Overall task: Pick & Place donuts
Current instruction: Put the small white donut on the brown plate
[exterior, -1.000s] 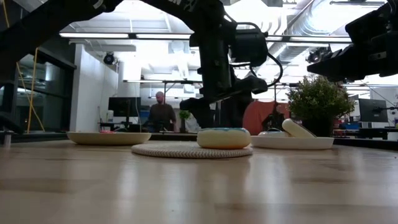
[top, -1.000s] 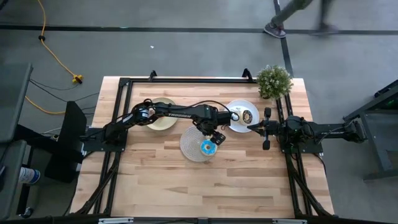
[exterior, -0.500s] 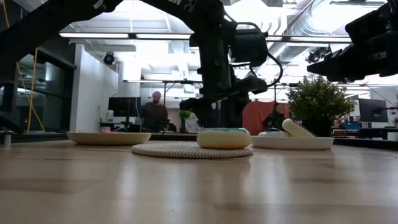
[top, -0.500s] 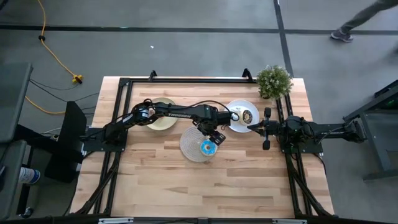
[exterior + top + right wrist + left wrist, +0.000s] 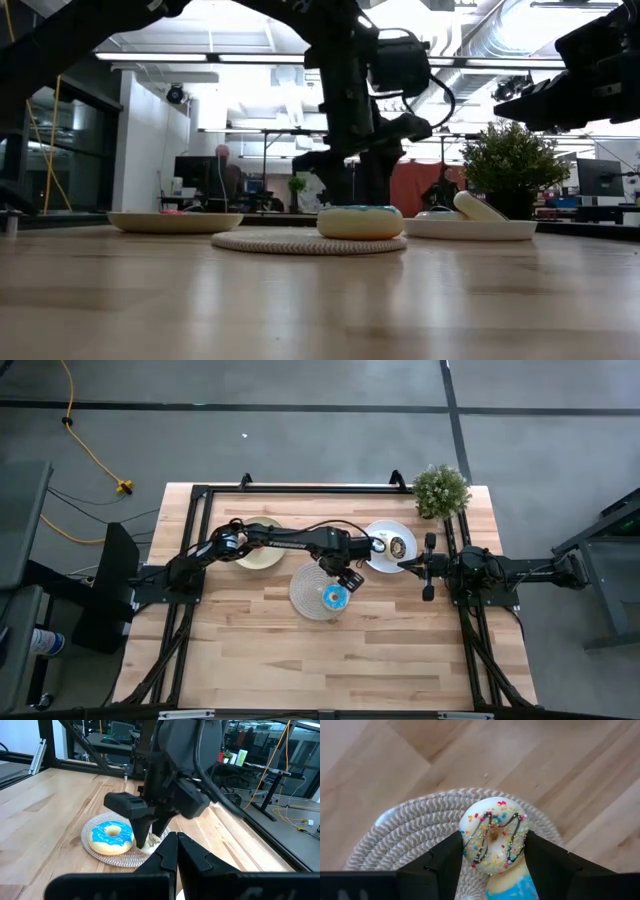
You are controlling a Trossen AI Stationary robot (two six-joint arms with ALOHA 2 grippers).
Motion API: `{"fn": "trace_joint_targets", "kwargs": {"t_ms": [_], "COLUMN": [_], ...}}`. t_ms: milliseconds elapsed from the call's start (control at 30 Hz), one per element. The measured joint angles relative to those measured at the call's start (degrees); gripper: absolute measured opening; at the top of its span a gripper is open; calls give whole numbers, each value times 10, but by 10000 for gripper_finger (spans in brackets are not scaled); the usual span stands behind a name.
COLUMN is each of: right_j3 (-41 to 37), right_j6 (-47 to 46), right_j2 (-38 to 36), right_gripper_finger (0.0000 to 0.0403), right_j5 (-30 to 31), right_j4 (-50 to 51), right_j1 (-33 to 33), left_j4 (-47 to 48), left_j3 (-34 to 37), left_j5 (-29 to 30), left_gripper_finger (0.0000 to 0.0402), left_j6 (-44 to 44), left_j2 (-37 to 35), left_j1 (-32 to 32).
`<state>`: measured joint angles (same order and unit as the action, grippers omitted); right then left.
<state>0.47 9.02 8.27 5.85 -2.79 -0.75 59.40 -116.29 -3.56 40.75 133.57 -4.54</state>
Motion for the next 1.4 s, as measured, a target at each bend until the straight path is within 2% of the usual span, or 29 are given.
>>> {"fn": "trace_joint_targets", "kwargs": {"t_ms": [333, 900, 1100, 1400], "right_j3": [0, 0, 0, 0], "right_j6": [0, 0, 0, 0], "right_j2": [0, 0, 0, 0], "right_gripper_finger": [0, 0, 0, 0], "right_j5": [0, 0, 0, 0], "right_j4": [0, 0, 0, 0], "right_j1": [0, 0, 0, 0], "left_j4": [33, 191, 164, 33], "left_j3": [0, 9, 109, 360], "left_j5": [18, 59, 66, 57], "left_gripper_finger": [195, 195, 195, 195], "left_j6": [0, -31, -45, -36], "left_j2": [-47, -165, -237, -381], "left_j1": [-12, -74, -101, -134]}}
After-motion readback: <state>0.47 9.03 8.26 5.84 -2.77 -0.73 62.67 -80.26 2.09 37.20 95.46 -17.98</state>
